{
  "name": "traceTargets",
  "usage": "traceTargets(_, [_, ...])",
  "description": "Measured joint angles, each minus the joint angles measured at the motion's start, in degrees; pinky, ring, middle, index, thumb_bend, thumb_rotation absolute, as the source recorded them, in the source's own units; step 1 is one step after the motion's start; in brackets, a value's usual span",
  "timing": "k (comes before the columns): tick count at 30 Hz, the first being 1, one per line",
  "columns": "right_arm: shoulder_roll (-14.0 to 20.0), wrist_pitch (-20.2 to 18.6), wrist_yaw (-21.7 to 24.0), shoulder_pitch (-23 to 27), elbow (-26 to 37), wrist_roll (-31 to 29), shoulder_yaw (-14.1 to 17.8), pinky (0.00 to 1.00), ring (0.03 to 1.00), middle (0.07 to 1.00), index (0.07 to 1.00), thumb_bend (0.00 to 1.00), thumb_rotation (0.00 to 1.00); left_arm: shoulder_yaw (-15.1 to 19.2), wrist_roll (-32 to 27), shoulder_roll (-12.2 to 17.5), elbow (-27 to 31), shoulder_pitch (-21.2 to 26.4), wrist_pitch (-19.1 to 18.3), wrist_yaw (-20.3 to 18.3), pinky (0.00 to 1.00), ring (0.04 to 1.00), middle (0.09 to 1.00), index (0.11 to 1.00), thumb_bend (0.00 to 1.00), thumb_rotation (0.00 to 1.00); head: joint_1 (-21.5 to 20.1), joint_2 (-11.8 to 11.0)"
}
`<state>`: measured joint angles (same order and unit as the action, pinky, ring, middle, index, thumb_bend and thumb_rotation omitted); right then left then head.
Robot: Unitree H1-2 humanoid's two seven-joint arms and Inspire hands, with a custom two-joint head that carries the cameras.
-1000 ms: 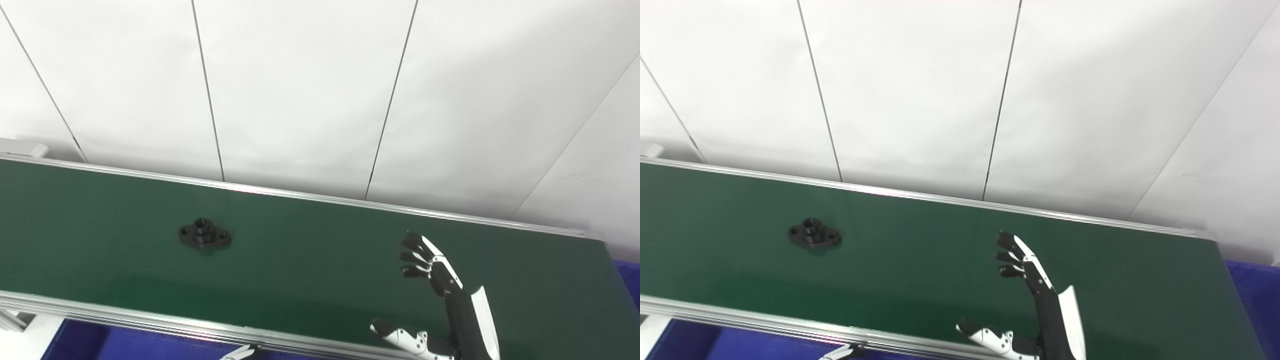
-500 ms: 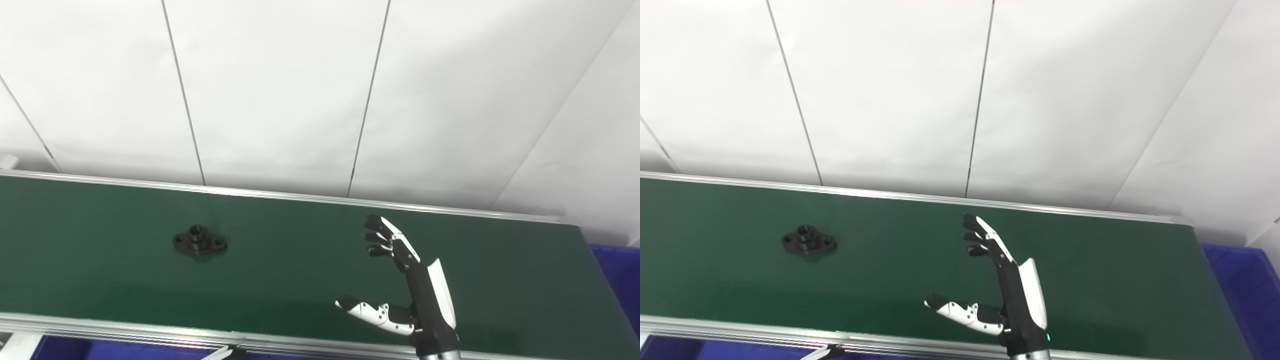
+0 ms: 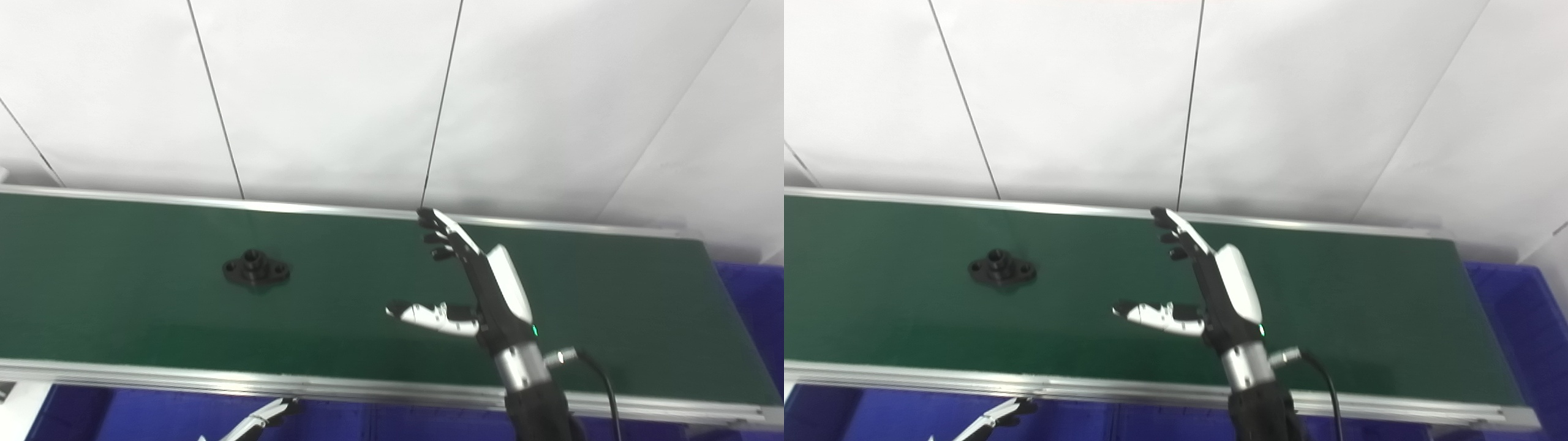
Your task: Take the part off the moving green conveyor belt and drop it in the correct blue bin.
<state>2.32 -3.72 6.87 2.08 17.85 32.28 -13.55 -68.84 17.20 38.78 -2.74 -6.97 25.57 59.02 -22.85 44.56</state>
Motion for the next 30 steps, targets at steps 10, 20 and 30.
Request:
traceTargets(10, [1.3, -7.1, 4.9, 7.5, -2.4, 3.1, -1.6, 0.66, 0.759, 0.821, 0.891, 0.76, 0.36, -2.1, 0.7, 0.0, 0.9, 0.8, 0.0, 1.5, 0.78, 0.847, 0.873, 0.821, 0.66, 0.39, -0.3, 2.8])
traceTargets(20, [2.1, -8.7, 7.3, 11.5, -6.9, 5.1, -3.8, 0.70, 0.797, 0.847, 0.896, 0.77, 0.39, -2.5, 0.7, 0.0, 1.2, 1.2, 0.0, 1.3, 0.79, 0.848, 0.879, 0.831, 0.66, 0.41, 0.6, 2.6])
traceTargets(30, [2.0, -8.7, 7.1, 15.4, -13.7, 7.1, -7.1, 0.72, 0.827, 0.871, 0.896, 0.76, 0.40, -3.6, 0.6, 0.0, 0.3, 1.7, 0.0, 1.4, 0.79, 0.853, 0.884, 0.835, 0.65, 0.39, 1.1, 1.2])
